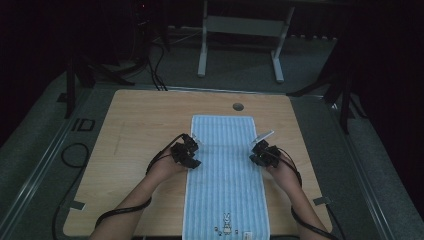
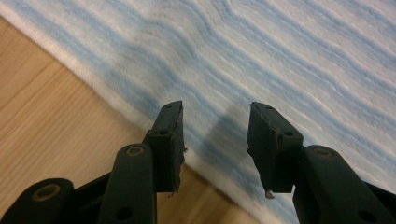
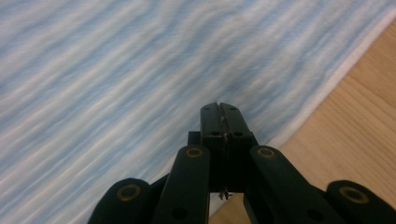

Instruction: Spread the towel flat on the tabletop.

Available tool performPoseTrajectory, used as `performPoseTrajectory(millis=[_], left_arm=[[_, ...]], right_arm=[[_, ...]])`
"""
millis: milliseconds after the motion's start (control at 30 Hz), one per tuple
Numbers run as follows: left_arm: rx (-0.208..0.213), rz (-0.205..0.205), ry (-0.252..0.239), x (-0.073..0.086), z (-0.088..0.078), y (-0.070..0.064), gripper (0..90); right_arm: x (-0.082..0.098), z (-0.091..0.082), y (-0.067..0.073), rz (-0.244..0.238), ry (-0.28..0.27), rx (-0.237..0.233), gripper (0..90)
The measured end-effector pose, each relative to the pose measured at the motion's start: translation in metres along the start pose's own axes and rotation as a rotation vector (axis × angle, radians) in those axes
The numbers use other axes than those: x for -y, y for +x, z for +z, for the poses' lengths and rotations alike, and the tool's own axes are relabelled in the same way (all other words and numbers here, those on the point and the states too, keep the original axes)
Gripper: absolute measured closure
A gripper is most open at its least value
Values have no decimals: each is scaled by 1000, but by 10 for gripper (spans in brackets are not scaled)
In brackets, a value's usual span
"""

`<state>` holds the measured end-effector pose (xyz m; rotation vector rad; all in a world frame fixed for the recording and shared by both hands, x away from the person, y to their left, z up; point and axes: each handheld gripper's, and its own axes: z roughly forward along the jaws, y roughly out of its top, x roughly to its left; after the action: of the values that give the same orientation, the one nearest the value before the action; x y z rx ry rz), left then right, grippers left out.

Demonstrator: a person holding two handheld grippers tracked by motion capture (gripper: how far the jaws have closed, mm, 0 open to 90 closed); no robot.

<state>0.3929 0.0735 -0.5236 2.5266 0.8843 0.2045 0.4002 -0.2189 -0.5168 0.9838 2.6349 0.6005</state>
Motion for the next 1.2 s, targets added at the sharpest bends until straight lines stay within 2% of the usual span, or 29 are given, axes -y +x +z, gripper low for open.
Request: performPoseTrajectory(millis=[167,267,467,700,867,933,1033,1067,1200], left_arm=[[0,12,15,-4,9,1,553],[13,1,-1,-5,11,3,548],[21,4,-3,-9,13,7,534],[24,-1,-4,-21,19,12,534],[25,-8,-10,-25,21,13,534],[39,-28,1,-30,23,15,520],[42,-24,18,-30,22,12,501],[61,-16,35,-29,20,9,501],[75,-12,55,-27,18,6,501]], right_arm=[[-4,13,-9,35,10,11,869],[-5,19,-19,86,-1,-9,867],[-6,20,-26,101,3,-4,868],[-1,19,-35,139,-3,-7,867],[0,18,-39,144,1,-4,863],[-1,18,-42,153,3,-8,860],[-1,18,-42,150,15,-14,856],[-1,17,-41,155,16,-27,856],[2,16,-37,151,9,-33,855]])
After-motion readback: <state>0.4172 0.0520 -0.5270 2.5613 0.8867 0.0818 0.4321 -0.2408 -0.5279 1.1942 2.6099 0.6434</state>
